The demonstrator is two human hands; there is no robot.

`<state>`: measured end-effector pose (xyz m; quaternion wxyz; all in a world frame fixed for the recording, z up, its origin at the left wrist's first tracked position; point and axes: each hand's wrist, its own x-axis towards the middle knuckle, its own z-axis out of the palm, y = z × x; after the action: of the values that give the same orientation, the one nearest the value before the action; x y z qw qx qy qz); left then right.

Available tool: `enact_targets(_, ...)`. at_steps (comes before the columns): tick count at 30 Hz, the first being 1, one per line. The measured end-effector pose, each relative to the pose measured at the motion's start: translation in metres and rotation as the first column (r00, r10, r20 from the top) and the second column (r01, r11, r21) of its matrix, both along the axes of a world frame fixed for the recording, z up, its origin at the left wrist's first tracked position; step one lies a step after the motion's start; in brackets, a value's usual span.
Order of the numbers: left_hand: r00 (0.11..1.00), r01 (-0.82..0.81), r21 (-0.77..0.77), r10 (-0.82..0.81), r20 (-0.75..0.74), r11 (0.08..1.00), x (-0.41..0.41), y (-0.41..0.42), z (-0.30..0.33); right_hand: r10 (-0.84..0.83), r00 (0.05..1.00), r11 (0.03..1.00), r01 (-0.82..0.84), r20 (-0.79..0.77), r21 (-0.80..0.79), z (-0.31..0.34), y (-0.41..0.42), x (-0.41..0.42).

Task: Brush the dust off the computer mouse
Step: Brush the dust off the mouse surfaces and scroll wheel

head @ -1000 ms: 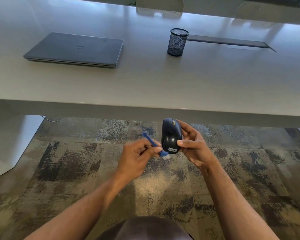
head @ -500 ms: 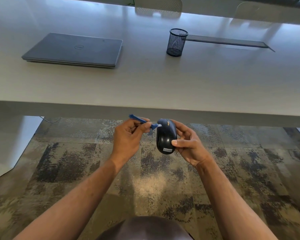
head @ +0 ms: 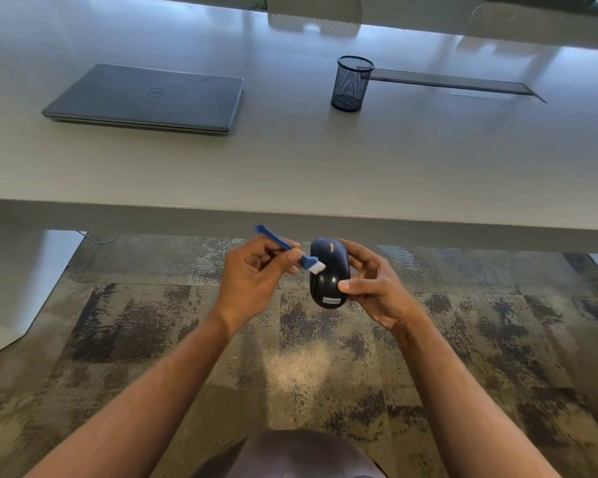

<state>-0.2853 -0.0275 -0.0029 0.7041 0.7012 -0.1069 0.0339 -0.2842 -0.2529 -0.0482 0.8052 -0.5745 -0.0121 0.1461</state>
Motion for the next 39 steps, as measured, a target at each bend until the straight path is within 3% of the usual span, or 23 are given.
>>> enact_targets(7,0.984,0.144,0.272,-0.166,0.060,0.952,0.017,-0.003,0.012,0.053,0.998,0.998,-0.052,0.037,-0.043,0.000,0.007,-0.002)
enact_targets(13,0.993,0.029,0.419,-0.074,0.091,0.908,0.034,-0.004,0.010,0.061,0.998,0.997,-0.060,0.015,-0.049,-0.002,0.010,-0.009)
enact_targets(20,0.981,-0.175,0.410,0.122,0.154,0.895,0.044,-0.004,0.009,0.062,0.998,0.997,-0.061,0.014,-0.045,-0.004,0.009,-0.014)
enact_targets(23,0.992,-0.087,0.316,0.053,0.112,0.945,0.037,-0.002,0.011,0.068,0.998,0.996,-0.067,0.013,-0.056,-0.005,0.008,-0.014)
enact_targets(26,0.991,0.026,0.314,-0.066,0.117,0.949,0.033,-0.002,0.012,0.076,0.997,0.995,-0.076,0.007,-0.058,-0.006,0.009,-0.016)
enact_targets(32,0.990,0.018,0.304,-0.059,0.126,0.953,0.038,-0.013,0.018,0.112,0.993,0.991,-0.109,0.029,-0.076,-0.006,0.015,-0.016)
enact_targets(39,0.982,0.103,0.458,-0.163,0.093,0.883,0.043,-0.019,0.015,0.116,0.992,0.992,-0.113,0.043,-0.060,-0.005,0.014,-0.017)
